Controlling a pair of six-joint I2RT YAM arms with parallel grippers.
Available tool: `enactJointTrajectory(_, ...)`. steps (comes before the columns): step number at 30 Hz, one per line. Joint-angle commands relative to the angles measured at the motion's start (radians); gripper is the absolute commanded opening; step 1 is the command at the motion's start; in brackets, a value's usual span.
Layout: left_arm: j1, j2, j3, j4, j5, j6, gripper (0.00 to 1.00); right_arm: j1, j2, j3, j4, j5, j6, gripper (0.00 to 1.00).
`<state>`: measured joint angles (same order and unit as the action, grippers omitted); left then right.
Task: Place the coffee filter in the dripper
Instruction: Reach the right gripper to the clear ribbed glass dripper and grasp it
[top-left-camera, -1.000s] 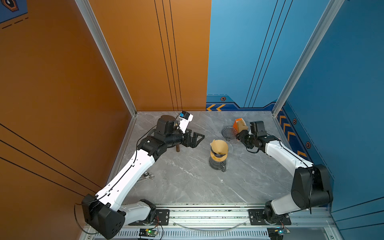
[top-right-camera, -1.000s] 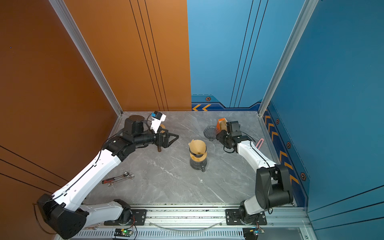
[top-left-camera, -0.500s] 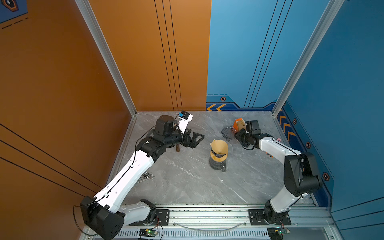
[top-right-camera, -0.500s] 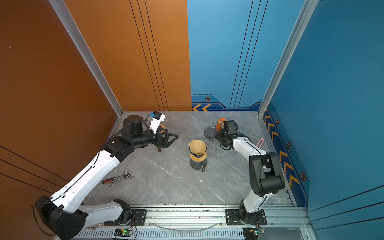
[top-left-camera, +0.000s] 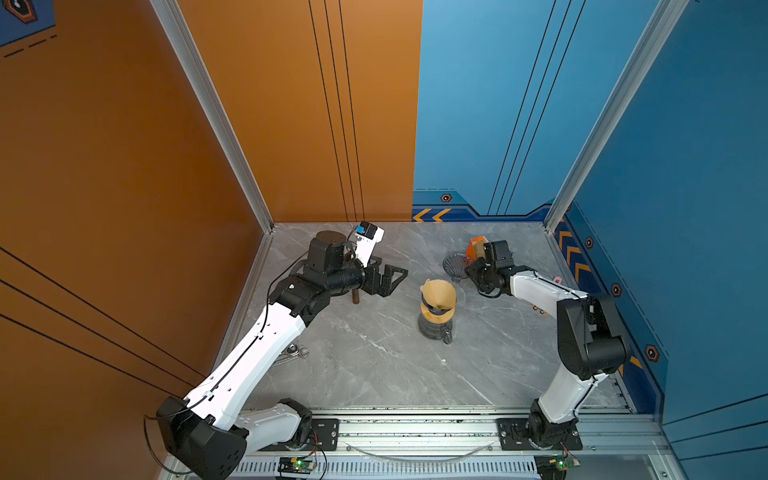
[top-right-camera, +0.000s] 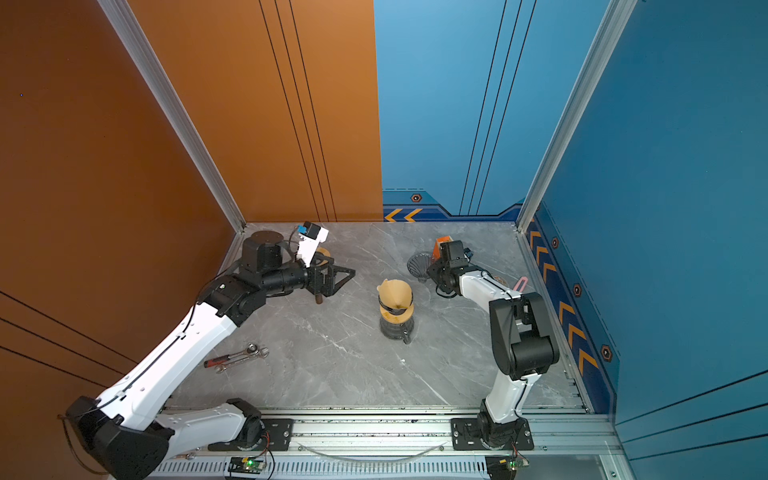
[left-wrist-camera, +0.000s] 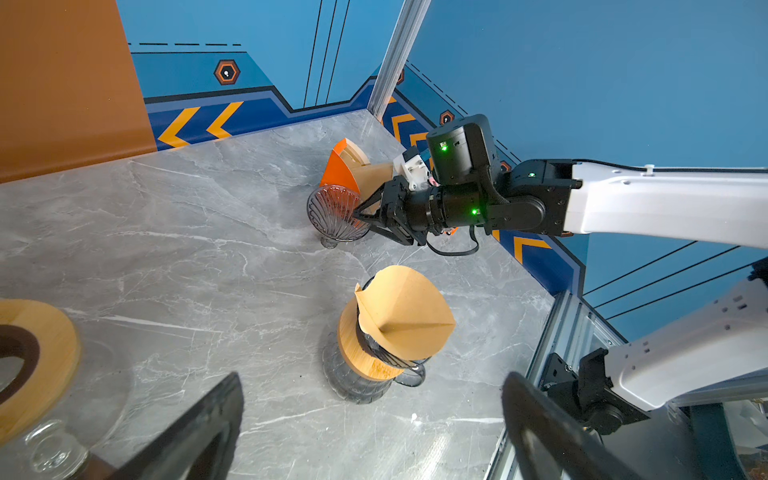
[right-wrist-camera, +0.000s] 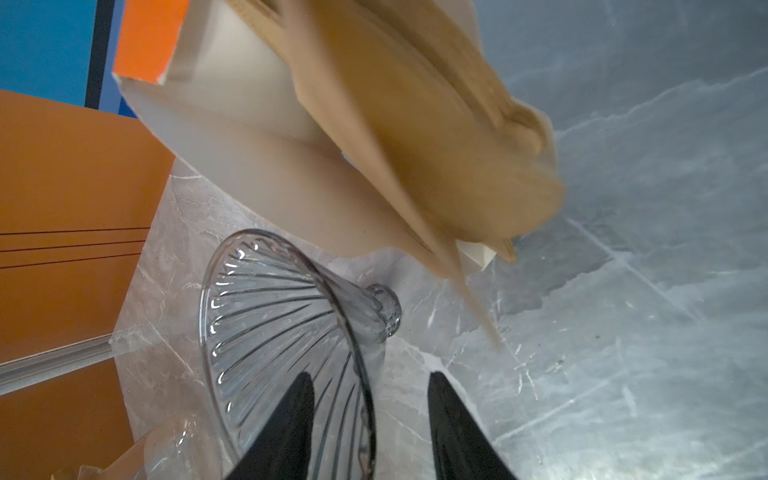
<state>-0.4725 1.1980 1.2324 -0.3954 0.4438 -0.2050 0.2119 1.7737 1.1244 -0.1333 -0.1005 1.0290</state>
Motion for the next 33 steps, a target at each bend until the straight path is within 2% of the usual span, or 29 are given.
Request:
enactJointTrajectory(1, -0.008, -0.018, 0.011, -0.02, -0.016, 0.021, 0.98, 0.01, 0.028, 0.03, 0.016, 0.04, 0.022, 0.42)
enactJointTrajectory(33, -0.002, -0.032, 0.01, -0.025, -0.022, 0.024, 0.98, 0.022, 0.098, 0.041, 0.055, 0.057, 0.022, 0.24)
